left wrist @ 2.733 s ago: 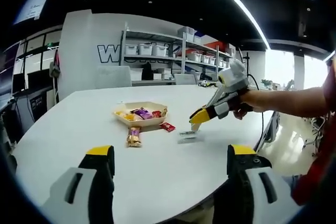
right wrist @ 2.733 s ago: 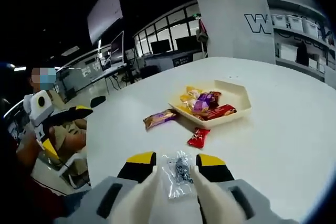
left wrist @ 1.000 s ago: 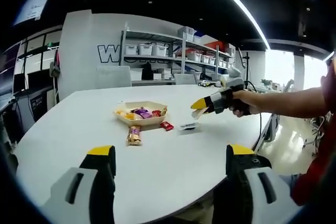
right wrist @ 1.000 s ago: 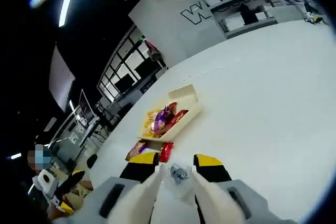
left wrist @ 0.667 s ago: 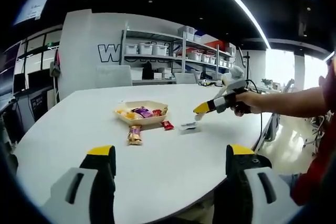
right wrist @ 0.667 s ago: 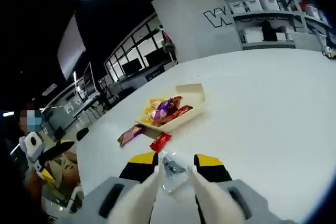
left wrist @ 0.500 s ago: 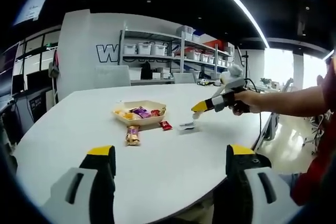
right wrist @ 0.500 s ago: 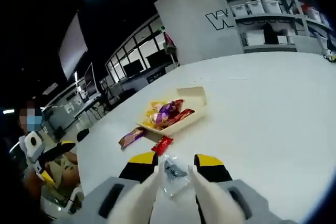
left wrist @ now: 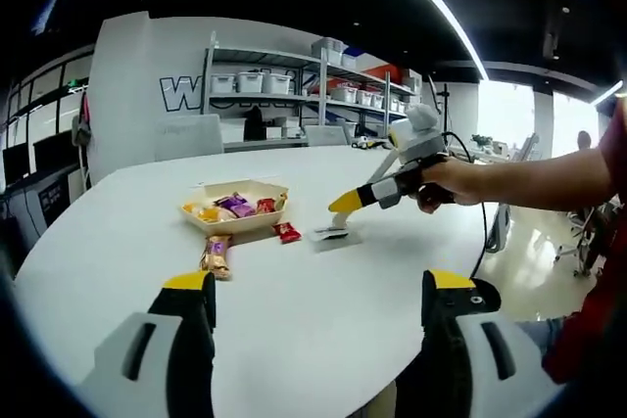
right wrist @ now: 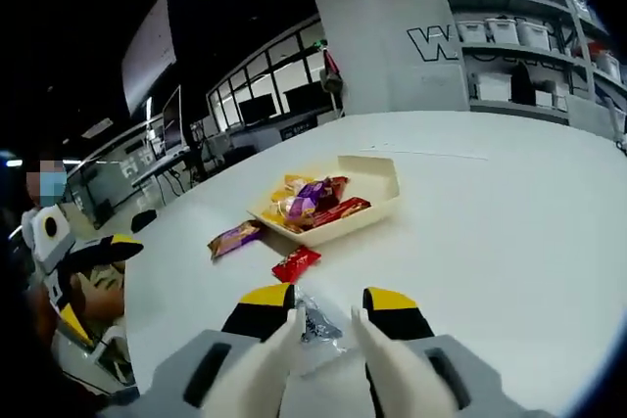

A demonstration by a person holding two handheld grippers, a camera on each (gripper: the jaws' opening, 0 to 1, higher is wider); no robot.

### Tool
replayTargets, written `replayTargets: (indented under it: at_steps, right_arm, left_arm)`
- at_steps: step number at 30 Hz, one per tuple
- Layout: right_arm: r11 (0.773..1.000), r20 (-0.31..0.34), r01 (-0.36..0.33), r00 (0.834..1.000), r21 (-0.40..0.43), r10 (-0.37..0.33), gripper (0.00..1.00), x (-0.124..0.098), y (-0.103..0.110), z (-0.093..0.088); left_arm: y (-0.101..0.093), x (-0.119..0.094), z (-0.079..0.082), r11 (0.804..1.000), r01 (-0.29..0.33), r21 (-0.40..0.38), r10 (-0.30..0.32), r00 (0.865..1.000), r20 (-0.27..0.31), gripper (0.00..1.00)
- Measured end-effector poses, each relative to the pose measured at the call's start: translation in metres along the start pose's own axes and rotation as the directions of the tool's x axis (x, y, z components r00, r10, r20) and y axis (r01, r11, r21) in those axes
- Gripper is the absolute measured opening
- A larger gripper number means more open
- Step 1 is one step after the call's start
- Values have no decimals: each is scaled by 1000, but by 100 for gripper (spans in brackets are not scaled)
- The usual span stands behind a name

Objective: Place the target food into the container with the food tongs after gripping and lifting it, then release it inside without dropping or visibly crushing the food.

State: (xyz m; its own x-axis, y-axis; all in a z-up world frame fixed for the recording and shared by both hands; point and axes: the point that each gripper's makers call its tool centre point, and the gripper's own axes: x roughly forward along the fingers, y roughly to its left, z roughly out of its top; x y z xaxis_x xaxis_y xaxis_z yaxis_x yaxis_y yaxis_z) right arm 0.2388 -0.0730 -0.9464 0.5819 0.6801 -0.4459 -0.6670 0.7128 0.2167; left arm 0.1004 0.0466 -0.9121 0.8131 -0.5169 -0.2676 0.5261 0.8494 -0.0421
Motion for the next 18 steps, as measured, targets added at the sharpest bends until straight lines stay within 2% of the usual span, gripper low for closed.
replayTargets:
  at_steps: [5,10,18]
  right_arm:
    - [999,-2,-35,999,-21,35,23,0,14,-5]
    - [998,1,-67,998,-9,67,23,-1,27,-9]
    - [987,8,-121,993,103,121,23,-2,47,-17]
  left_arm:
    - [-7,15,-9,999,32,8,-32,999,-28,84]
    - [-22,31,-25,995,95,16,-94,992,-83,83]
    - [-44,51,-40,987,161,-14,-162,981,-111,83]
